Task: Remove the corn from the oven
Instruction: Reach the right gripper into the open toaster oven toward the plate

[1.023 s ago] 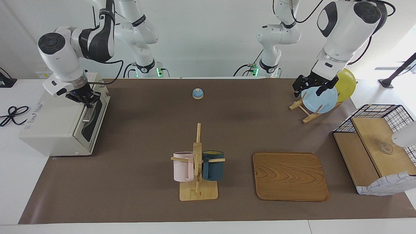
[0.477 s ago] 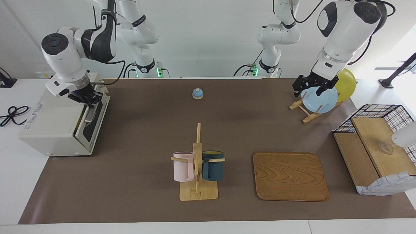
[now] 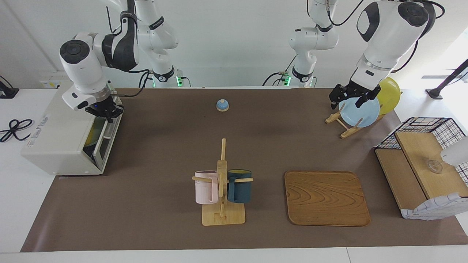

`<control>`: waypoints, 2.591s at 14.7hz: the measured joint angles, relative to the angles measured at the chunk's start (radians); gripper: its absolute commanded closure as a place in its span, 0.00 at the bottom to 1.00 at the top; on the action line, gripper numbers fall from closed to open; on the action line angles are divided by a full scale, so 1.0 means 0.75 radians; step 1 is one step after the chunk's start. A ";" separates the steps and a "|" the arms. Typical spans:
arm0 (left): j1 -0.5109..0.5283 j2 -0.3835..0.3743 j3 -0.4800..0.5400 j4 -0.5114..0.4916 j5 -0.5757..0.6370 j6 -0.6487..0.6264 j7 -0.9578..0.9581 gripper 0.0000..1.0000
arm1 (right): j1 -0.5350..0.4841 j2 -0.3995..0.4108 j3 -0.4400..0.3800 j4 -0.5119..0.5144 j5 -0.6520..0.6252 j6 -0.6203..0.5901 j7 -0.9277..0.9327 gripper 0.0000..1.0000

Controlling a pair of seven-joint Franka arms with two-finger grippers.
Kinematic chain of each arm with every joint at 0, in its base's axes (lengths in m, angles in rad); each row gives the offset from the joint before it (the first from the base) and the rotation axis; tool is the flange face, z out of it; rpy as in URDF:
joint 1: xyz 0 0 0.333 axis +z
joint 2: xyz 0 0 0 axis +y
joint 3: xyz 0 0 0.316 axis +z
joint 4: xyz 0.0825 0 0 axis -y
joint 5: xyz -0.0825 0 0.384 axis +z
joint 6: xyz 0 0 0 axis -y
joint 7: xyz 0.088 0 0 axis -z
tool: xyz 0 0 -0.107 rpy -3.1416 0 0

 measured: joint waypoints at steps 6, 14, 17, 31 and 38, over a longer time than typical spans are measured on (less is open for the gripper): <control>0.000 0.000 0.000 0.000 0.000 0.000 0.000 0.00 | 0.018 0.044 0.019 -0.033 0.085 0.075 0.011 1.00; 0.000 0.000 0.000 0.000 0.000 0.000 0.000 0.00 | 0.054 0.120 0.046 -0.190 0.123 0.384 0.065 1.00; 0.000 0.000 0.000 0.000 0.000 0.000 0.000 0.00 | 0.057 0.172 0.054 -0.230 0.127 0.484 0.071 1.00; 0.000 0.000 0.000 0.000 0.000 0.000 0.000 0.00 | 0.034 0.277 0.069 -0.220 0.192 0.540 0.121 1.00; 0.000 0.000 0.000 0.000 0.000 0.000 0.000 0.00 | 0.012 0.262 0.132 -0.097 0.191 0.336 0.192 1.00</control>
